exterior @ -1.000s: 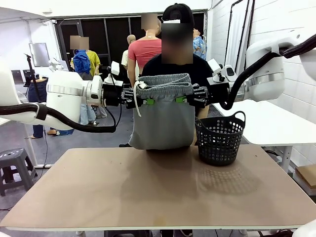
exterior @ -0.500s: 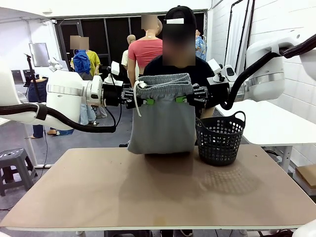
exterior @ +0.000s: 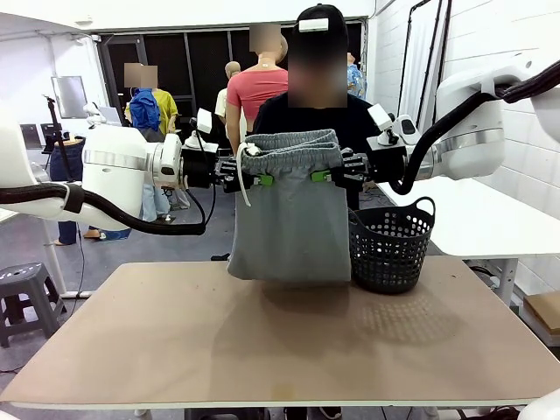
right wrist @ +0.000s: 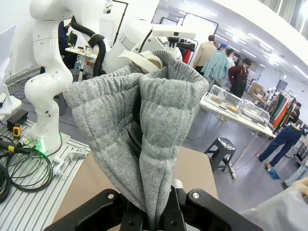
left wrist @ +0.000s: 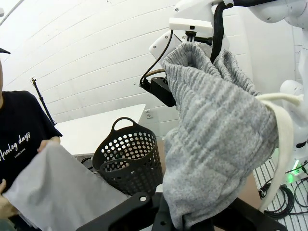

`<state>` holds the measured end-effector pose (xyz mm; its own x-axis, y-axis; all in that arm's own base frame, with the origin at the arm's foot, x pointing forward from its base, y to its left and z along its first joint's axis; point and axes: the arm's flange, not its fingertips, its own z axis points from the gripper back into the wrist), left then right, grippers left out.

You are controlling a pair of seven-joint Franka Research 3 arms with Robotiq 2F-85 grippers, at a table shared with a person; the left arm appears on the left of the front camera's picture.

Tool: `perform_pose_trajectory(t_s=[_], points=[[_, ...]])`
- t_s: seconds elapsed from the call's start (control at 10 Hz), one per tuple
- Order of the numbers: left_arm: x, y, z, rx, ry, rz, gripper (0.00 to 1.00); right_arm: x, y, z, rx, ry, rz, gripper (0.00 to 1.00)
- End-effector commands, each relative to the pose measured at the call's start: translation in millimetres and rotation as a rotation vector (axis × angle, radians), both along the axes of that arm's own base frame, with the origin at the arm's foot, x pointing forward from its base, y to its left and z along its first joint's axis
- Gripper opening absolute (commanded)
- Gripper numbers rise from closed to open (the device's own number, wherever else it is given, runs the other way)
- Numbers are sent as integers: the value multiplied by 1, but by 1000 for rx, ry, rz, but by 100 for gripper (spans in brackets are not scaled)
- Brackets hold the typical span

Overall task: Fold the training pants.
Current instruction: Release the ends of the Training pants and then grab the overlapped ends.

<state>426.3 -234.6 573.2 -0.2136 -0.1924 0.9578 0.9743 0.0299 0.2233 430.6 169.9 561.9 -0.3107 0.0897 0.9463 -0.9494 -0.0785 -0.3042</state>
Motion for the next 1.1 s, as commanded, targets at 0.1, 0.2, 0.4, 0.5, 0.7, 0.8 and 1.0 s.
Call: perform_pose_trajectory(t_s=[0.1,0.2,0.4,0.5,0.7,0.8,1.0], points=[[-1,-1,4,0,3,8,0,-6,0,-2,30,-7,3,0],[-1,-1,4,0,3,8,0,-6,0,-2,30,-7,3,0],[-1,-1,4,0,3,8,0,-6,0,-2,30,-7,3,0],[-1,-1,4,0,3,8,0,-6,0,-2,30,-7,3,0],[-1,-1,4,0,3,8,0,-6,0,-2,30,-7,3,0],[-1,-1,4,0,3,8,0,-6,0,-2,30,-7,3,0],[-1,-1,4,0,3,8,0,-6,0,-2,30,-7,3,0]])
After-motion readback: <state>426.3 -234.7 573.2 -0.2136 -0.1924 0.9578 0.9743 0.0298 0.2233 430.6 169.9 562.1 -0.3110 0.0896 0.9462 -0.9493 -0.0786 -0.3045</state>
